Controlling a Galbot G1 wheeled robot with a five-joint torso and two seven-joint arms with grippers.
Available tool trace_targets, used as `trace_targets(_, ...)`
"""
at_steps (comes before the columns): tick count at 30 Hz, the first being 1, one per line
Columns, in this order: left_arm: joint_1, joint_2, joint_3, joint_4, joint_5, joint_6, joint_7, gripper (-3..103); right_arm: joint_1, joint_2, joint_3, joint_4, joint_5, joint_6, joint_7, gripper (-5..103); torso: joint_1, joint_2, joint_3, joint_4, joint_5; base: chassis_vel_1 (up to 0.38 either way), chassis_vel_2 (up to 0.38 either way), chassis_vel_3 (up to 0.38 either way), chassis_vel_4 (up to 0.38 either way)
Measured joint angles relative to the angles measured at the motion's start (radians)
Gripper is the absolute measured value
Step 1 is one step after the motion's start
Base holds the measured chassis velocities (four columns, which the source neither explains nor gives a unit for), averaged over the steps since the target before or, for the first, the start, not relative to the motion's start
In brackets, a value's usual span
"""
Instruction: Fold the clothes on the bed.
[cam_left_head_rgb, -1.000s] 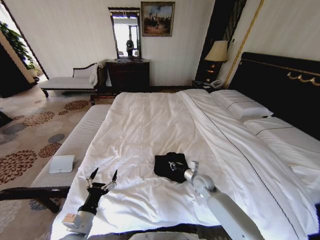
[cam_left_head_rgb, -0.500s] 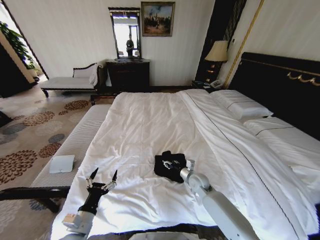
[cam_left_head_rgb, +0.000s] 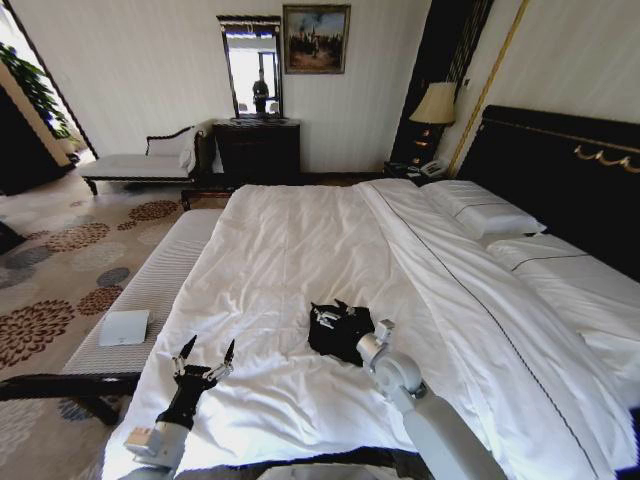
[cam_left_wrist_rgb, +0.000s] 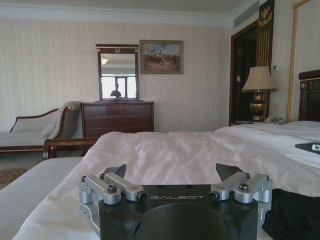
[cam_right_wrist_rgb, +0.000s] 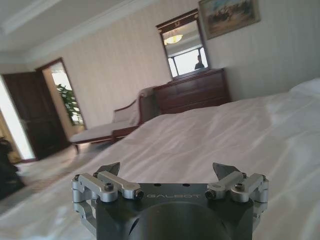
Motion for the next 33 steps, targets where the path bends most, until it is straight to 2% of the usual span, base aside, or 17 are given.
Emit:
trace_targets(4, 0.000, 0.000, 0.000, 0.000, 0.000, 0.000, 0.000, 100, 0.036, 0.059, -0.013, -0.188, -0.271, 0.153, 0.062, 100, 0.000, 0.000, 0.000, 0.0003, 0.0003, 0.000, 0.000, 0.000, 0.000)
trace_targets(5, 0.000, 0.000, 0.000, 0.000, 0.000, 0.000, 0.000, 100, 0.036, 0.059, -0.013, -0.188, -0.271, 0.153, 0.062, 100, 0.000, 0.000, 0.000, 0.0003, 0.0003, 0.000, 0.000, 0.000, 0.000)
trace_targets(8, 0.000, 0.000, 0.000, 0.000, 0.000, 0.000, 0.000, 100, 0.070, 0.112, -0.037, -0.329, -0.426, 0.237, 0.089, 100, 0.000, 0.000, 0.000, 0.0003, 0.0003, 0.000, 0.000, 0.000, 0.000)
trace_targets(9, 0.000, 0.000, 0.000, 0.000, 0.000, 0.000, 0.000, 100, 0.070, 0.112, -0.037, -0.329, -0.426, 0.237, 0.089, 100, 0.000, 0.000, 0.000, 0.0003, 0.0003, 0.000, 0.000, 0.000, 0.000)
trace_targets(11, 0.000, 0.000, 0.000, 0.000, 0.000, 0.000, 0.000, 100, 0.093, 0.137, -0.045, -0.393, -0.487, 0.265, 0.097, 100, 0.000, 0.000, 0.000, 0.0003, 0.0002, 0.000, 0.000, 0.000, 0.000)
trace_targets(22, 0.000, 0.000, 0.000, 0.000, 0.000, 0.000, 0.000, 100, 0.182, 0.179, -0.099, -0.556, -0.587, 0.281, 0.096, 100, 0.000, 0.000, 0.000, 0.0003, 0.0001, 0.000, 0.000, 0.000, 0.000)
trace_targets(33, 0.000, 0.000, 0.000, 0.000, 0.000, 0.000, 0.000, 100, 0.198, 0.216, -0.121, -0.595, -0.642, 0.300, 0.094, 100, 0.000, 0.000, 0.000, 0.0005, 0.0004, 0.000, 0.000, 0.000, 0.000)
